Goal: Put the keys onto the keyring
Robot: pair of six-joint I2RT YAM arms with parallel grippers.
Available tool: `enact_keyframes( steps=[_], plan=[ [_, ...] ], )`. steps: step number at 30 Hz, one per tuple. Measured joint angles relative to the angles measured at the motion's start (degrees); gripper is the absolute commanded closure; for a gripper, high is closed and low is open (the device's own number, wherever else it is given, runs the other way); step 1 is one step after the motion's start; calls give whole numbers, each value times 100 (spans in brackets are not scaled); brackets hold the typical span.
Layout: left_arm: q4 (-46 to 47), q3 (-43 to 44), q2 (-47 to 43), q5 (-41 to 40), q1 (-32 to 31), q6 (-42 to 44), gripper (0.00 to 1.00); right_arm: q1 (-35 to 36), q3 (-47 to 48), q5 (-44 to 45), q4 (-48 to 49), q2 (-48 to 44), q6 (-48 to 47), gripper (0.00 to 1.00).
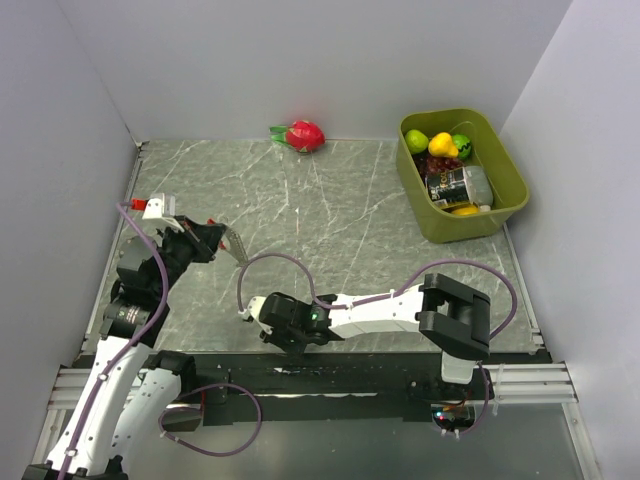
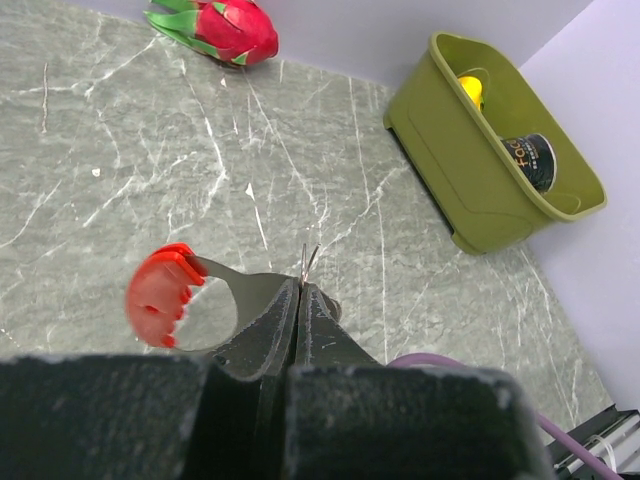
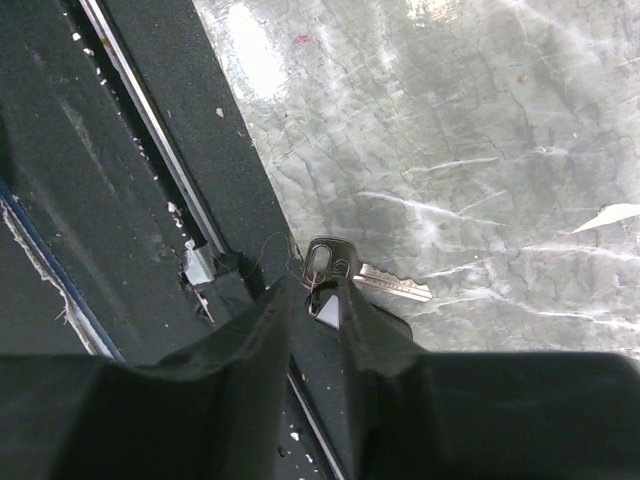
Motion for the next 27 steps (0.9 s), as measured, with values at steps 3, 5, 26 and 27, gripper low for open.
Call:
enact_keyframes(
  steps=[3, 5, 26, 27],
  plan=[
    [-4, -7, 0, 0, 0, 0, 99, -2, 0, -31, -13, 0, -22, 92],
    [-2, -7, -4, 2, 0, 2, 99, 0, 0, -50, -44, 2, -50, 99],
    [-9, -20, -68, 540, 0, 337, 99, -1495, -382, -793, 59, -1412, -448, 100],
    [-9, -22, -61, 654, 0, 363, 99, -1773, -428, -960, 118, -1655, -455, 100]
  ],
)
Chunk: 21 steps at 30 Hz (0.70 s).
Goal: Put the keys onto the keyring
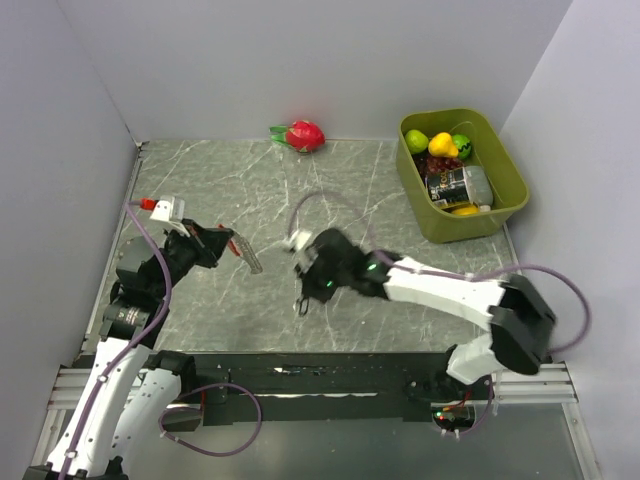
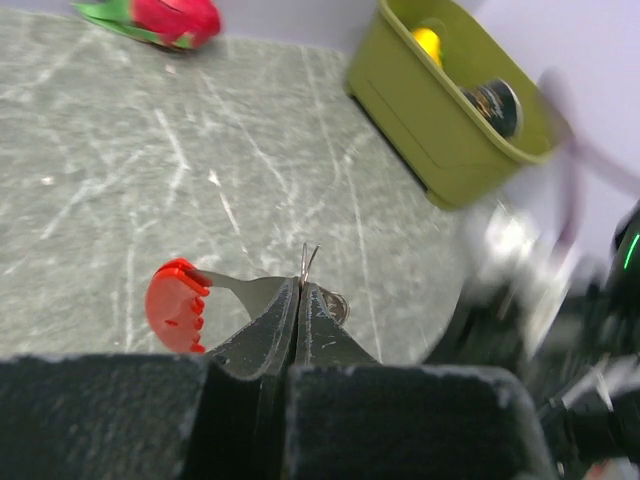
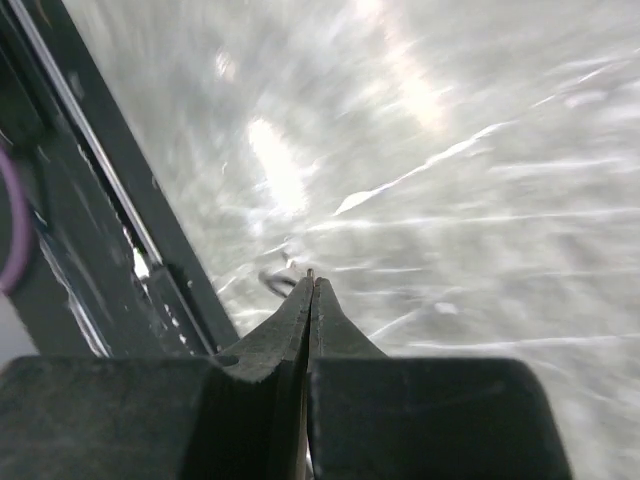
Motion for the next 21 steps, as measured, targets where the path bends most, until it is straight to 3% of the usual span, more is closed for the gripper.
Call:
enact_keyframes(
  steps=[3, 9, 16, 21],
  plan=[
    [9, -26, 31, 411, 0, 109, 99, -662, -37, -487, 153, -627, 0, 100],
    [103, -55, 247, 1727, 2, 404, 99, -1272, -39, -1480, 337, -1381, -275, 100],
    [181, -59, 363, 3112, -129, 649, 99, -1757, 52, -2949, 280, -1569, -730, 100],
    [297, -59, 393, 3399, -634, 726, 99, -1773, 531, -3790, 55, -1432, -1016, 100]
  ],
)
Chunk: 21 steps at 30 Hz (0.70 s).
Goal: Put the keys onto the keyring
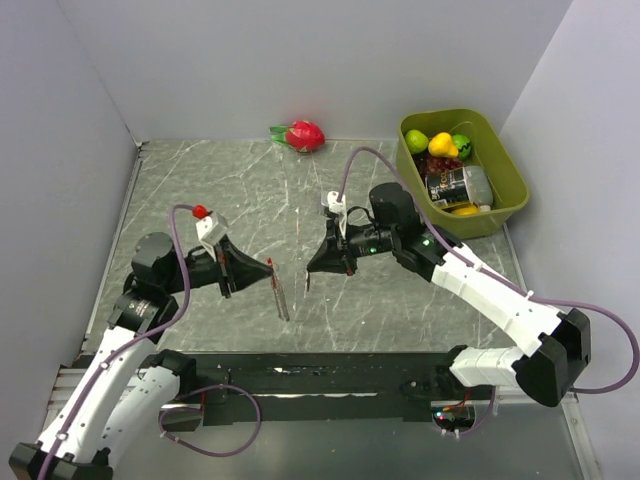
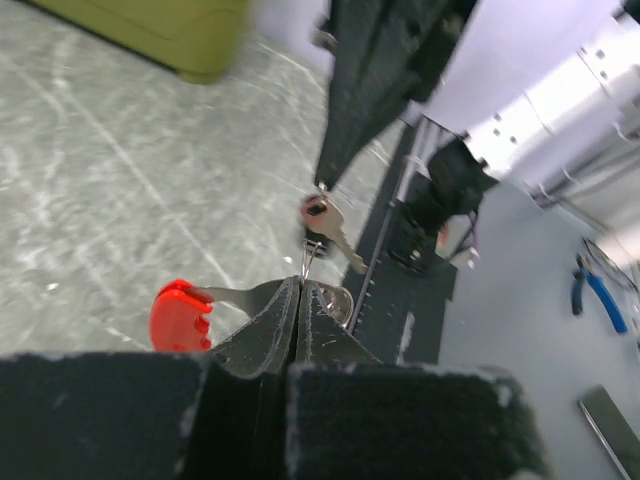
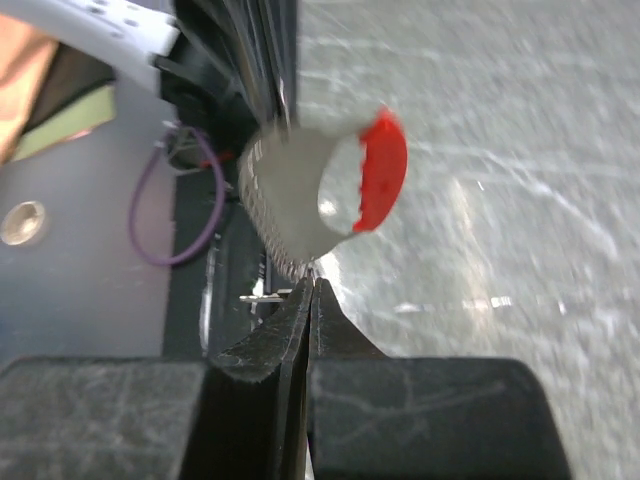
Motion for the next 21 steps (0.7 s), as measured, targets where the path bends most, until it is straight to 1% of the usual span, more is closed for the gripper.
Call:
enact_keyframes(
  steps=[4, 7, 16, 21],
  plan=[
    [2, 0, 184, -160, -621, 118, 99, 0, 365, -376, -129, 186, -122, 100],
    [-20, 2, 374, -363, -909, 177, 99, 0, 463, -505, -179, 302, -138, 100],
    [79, 9, 485, -857, -1099, 199, 99, 2, 463, -745, -179, 446, -39, 100],
    [103, 11, 629, -1139, -1344, 179, 99, 31, 463, -835, -138, 494, 37, 100]
  ],
)
